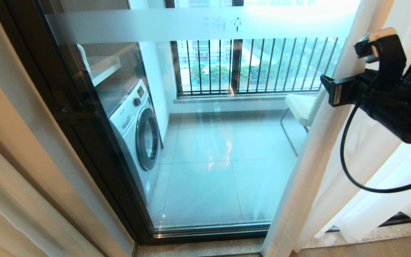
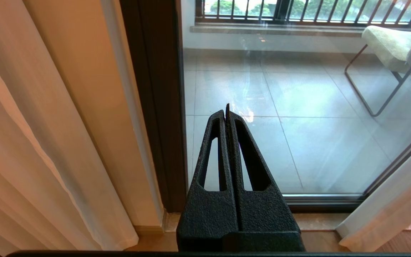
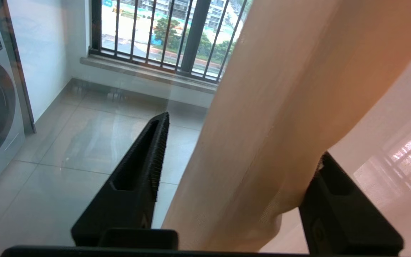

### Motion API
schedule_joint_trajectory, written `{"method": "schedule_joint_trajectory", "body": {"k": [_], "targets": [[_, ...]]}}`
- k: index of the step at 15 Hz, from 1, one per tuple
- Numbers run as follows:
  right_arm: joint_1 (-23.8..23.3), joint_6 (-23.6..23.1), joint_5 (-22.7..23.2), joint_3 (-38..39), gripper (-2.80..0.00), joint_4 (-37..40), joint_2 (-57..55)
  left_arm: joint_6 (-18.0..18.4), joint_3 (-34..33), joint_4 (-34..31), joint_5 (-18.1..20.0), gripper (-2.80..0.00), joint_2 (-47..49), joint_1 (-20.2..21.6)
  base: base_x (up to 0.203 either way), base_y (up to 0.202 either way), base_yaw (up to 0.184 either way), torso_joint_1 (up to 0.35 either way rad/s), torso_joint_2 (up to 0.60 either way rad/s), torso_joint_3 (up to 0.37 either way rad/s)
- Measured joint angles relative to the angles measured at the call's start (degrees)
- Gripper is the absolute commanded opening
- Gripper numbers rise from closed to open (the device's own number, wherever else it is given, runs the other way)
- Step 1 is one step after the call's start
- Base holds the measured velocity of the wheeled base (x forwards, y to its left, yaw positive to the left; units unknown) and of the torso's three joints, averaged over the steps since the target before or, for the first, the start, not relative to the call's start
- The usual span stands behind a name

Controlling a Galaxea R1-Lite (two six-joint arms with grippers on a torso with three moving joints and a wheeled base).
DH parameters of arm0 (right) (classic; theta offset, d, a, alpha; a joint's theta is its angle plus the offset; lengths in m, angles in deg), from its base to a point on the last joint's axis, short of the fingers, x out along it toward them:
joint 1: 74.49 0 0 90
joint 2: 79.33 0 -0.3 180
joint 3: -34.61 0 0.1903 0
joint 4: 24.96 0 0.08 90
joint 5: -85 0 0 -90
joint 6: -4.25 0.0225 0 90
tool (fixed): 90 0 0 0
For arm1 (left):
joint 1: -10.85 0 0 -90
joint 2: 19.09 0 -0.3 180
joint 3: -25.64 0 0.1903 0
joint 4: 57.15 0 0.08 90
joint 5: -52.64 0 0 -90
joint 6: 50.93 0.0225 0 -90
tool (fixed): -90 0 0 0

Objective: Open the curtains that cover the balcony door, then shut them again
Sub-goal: Close the inner curtains on both sides

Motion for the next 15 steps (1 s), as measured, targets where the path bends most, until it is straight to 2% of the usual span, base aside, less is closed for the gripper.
{"method": "schedule_joint_trajectory", "body": {"k": [5, 11, 15], "targets": [[0.2, -0.1, 0.2, 1.4, 0.0, 2.2, 2.5, 0.0, 0.0, 0.0, 0.0, -2.8, 0.0, 0.0, 0.0, 0.0, 0.0, 0.0, 0.0, 0.0], [1.1, -0.2, 0.6, 7.4, 0.0, 7.1, 10.6, 0.0, 0.0, 0.0, 0.0, -2.8, 0.0, 0.0, 0.0, 0.0, 0.0, 0.0, 0.0, 0.0], [1.8, -0.4, 0.6, 14.5, 0.0, 10.0, 17.8, 0.0, 0.0, 0.0, 0.0, -2.8, 0.0, 0.0, 0.0, 0.0, 0.0, 0.0, 0.0, 0.0]]}}
